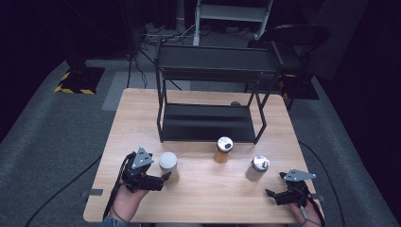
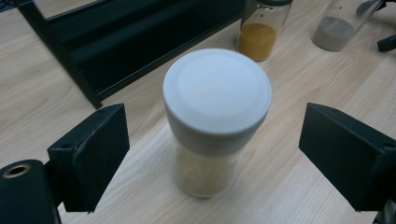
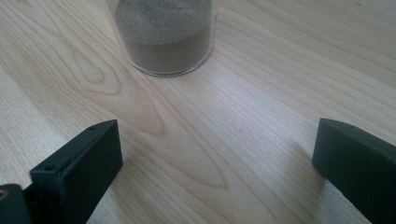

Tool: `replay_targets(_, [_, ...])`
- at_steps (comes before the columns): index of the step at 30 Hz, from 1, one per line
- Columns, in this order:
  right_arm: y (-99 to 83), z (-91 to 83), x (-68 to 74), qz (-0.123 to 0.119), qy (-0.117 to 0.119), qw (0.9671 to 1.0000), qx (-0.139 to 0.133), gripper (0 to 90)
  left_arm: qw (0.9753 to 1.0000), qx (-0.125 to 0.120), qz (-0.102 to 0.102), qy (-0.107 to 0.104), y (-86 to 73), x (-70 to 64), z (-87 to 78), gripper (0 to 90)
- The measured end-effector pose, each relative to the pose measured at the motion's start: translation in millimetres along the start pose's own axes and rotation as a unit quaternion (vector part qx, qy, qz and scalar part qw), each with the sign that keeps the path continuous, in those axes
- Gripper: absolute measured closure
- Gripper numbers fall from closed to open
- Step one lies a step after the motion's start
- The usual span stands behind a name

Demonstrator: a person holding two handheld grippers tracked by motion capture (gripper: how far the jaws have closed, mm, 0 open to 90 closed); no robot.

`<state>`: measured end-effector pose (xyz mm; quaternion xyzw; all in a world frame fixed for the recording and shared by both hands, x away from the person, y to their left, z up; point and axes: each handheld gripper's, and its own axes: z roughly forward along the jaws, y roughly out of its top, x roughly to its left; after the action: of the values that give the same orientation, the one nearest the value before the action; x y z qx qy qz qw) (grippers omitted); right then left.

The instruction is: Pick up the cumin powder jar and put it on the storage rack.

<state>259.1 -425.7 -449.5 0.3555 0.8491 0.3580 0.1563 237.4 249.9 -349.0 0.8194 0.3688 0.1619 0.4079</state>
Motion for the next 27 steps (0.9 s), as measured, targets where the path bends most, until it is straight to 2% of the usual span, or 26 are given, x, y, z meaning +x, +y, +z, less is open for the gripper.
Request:
replay_targets(12, [0.0, 0.0, 0.0, 0.0, 0.0, 1.0, 0.0, 1.5, 0.9997, 0.012, 0.015, -0.015, 11.8, 1.8, 28.0, 10.1])
replay_targets(16, [0.0, 0.0, 0.1, 0.0, 0.0, 1.0, 0.0, 1.5, 0.9996, 0.019, 0.022, -0.007, 12.1, 1.0, 30.2, 16.6])
replay_targets(18, [0.0, 0.0, 0.1, 0.0, 0.0, 1.0, 0.0, 1.5, 0.9995, 0.025, 0.016, -0.009, 13.1, 2.6, 30.4, 20.3])
replay_targets(21, [0.0, 0.0, 0.1, 0.0, 0.0, 1.0, 0.0, 1.5, 0.9989, 0.04, 0.023, -0.012, 16.5, 3.3, 32.0, 26.3])
replay_targets(24, [0.0, 0.0, 0.1, 0.0, 0.0, 1.0, 0.0, 1.5, 0.9984, 0.045, 0.034, -0.005, 16.9, 1.9, 31.0, 32.7])
replay_targets(27, [0.0, 0.0, 0.1, 0.0, 0.0, 1.0, 0.0, 1.5, 0.9982, 0.051, 0.03, -0.007, 19.7, 3.4, 30.8, 32.9])
